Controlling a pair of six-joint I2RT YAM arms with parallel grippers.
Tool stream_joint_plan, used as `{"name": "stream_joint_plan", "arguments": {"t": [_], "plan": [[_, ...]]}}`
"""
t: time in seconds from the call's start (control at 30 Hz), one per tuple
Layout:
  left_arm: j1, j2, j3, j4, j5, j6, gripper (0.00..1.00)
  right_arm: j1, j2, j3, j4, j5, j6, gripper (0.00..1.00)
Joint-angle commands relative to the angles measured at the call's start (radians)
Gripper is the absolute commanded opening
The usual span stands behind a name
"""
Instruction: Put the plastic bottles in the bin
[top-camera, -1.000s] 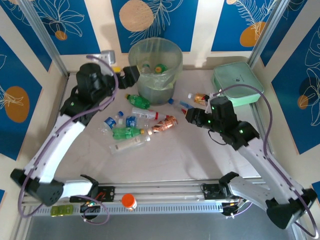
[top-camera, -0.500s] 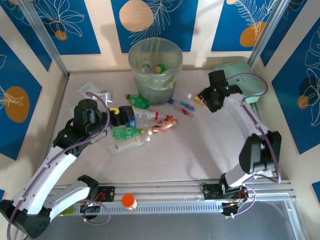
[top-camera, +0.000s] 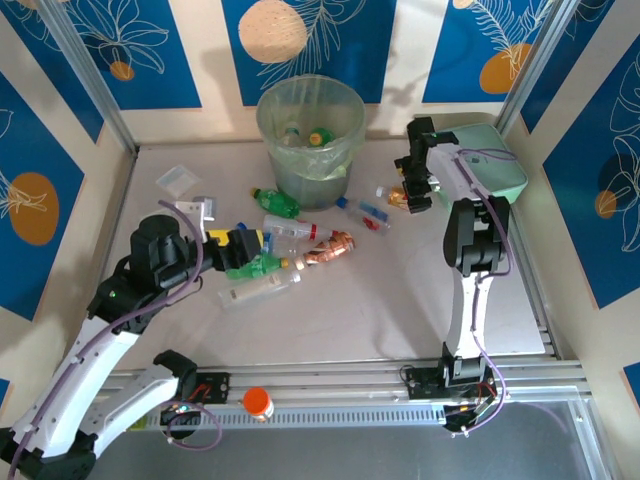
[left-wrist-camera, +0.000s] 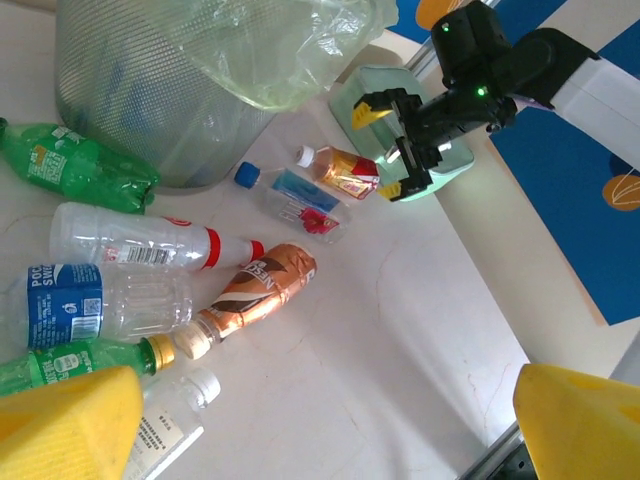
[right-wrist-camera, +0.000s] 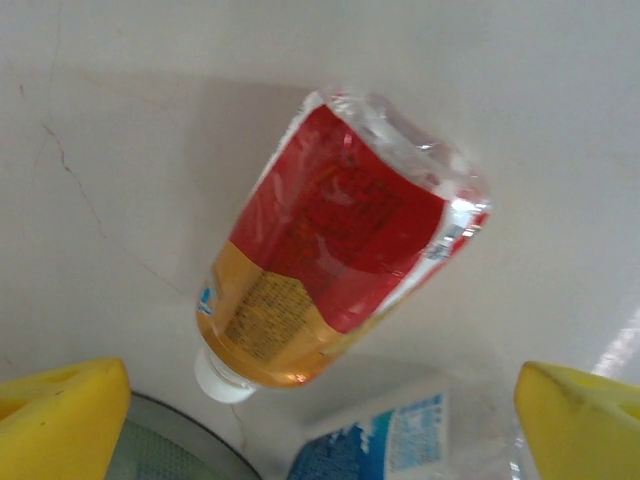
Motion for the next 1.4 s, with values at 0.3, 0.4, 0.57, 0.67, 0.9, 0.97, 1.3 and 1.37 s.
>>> {"name": "stream_joint_plan", "arguments": {"t": [0.3, 0.4, 0.57, 0.67, 0.9, 0.97, 1.3, 1.37], "plan": [[-0.017, 0.016, 0.016, -0.021, -0.027, 0.066, 0.96, 0.003, 0.201, 0.259, -0.241, 0.023, 0.152, 0.93], [-0.021, 0.021, 0.017, -0.016, -0.033, 0.075, 0.96, 0.005, 0.209, 0.252, -0.245, 0.029, 0.152, 0.88], [-0.026, 0.029, 0.021, -0.009, -0.04, 0.082, 0.96, 0.003, 0.202, 0.212, -0.233, 0.041, 0.137, 0.79], [-0.026, 0.032, 0.023, -0.005, -0.042, 0.082, 0.96, 0.002, 0.184, 0.17, -0.217, 0.041, 0.133, 0.73], [-0.027, 0.037, 0.013, 0.005, -0.04, 0.062, 0.95, -0.013, 0.133, 0.076, -0.172, 0.033, 0.118, 0.61], [-0.027, 0.034, 0.011, 0.008, -0.037, 0.054, 0.95, -0.021, 0.117, 0.044, -0.156, 0.028, 0.112, 0.56], [-0.027, 0.032, 0.039, -0.009, -0.008, 0.055, 0.95, -0.038, -0.01, -0.144, -0.071, 0.043, 0.052, 0.65], [-0.027, 0.027, 0.044, -0.013, -0.001, 0.056, 0.95, -0.038, -0.03, -0.18, -0.053, 0.044, 0.038, 0.73]]}}
